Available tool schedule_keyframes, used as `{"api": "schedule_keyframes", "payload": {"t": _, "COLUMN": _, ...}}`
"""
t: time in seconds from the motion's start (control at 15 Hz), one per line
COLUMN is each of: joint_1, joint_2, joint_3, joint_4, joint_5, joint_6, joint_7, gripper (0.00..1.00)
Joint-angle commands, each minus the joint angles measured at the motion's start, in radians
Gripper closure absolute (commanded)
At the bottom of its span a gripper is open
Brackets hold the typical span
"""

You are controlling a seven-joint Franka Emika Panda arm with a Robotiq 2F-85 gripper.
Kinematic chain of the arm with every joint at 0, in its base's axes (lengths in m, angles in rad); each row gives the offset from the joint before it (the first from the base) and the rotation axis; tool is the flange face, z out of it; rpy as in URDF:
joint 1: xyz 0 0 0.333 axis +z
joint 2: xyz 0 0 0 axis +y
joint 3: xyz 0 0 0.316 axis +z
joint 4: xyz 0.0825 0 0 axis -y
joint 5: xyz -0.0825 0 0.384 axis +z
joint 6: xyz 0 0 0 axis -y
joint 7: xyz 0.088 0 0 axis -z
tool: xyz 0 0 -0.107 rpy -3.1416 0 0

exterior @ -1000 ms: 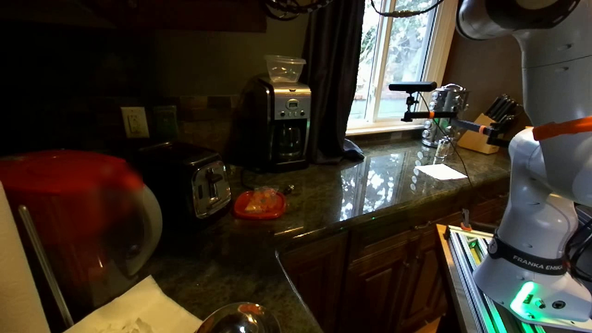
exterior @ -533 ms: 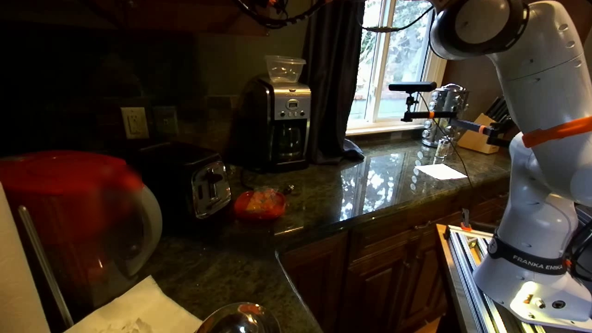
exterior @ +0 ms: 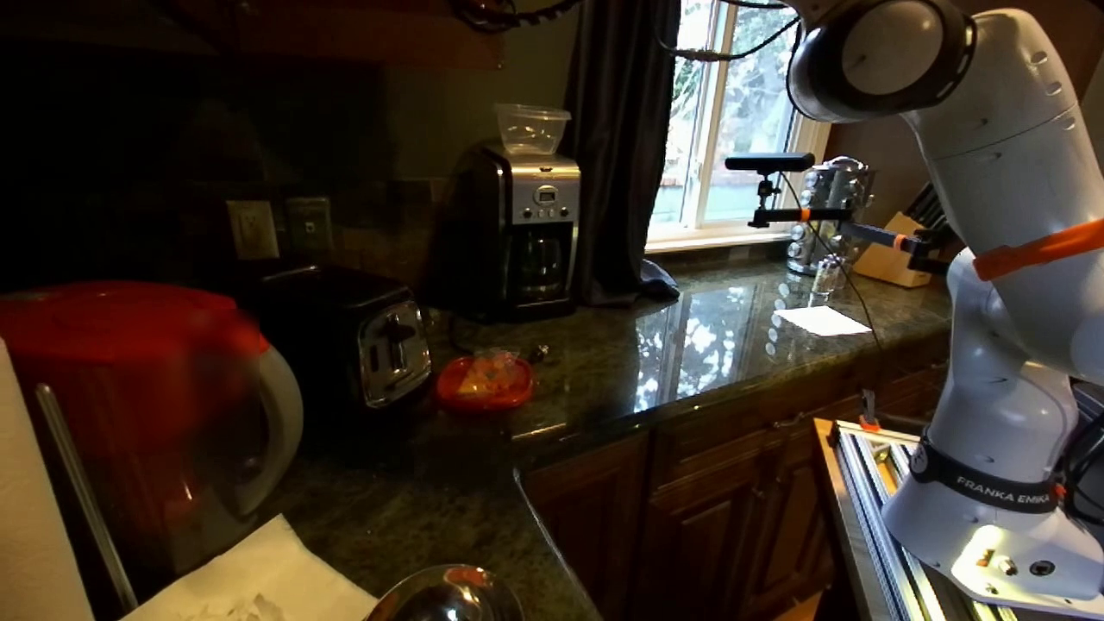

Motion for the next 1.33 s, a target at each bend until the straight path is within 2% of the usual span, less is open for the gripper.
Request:
{"api": "schedule_keyframes", "payload": {"t": 0.0, "joint_1": -0.02, "joint_2": 0.032, "joint_3": 0.007, "joint_4": 0.076, "joint_5": 0.036, "joint_6": -0.007, "joint_7": 0.028, "gripper": 0.0}}
{"api": "schedule_keyframes", "payload": {"t": 0.4, "joint_1": -0.085, "joint_2": 0.072, "joint_3": 0.019, "joint_4": 0.133, "joint_5": 0.137, "joint_6": 0.001, "joint_7": 0.054, "gripper": 0.0}}
{"api": "schedule_keyframes", "payload": {"t": 0.67, "joint_1": -0.082, "joint_2": 0.061, "joint_3": 0.033, "joint_4": 0.119, "joint_5": 0.177, "joint_6": 0.04, "joint_7": 0.041, "gripper": 0.0}}
{"api": "schedule_keyframes", "payload": {"t": 0.93, "joint_1": -0.041, "joint_2": -0.026, "joint_3": 0.126, "joint_4": 0.027, "joint_5": 0.237, "joint_6": 0.115, "joint_7": -0.025, "gripper": 0.0}}
{"api": "schedule_keyframes", "payload": {"t": 1.27, "joint_1": -0.016, "joint_2": -0.159, "joint_3": 0.272, "joint_4": -0.072, "joint_5": 0.357, "joint_6": 0.079, "joint_7": -0.126, "gripper": 0.0}}
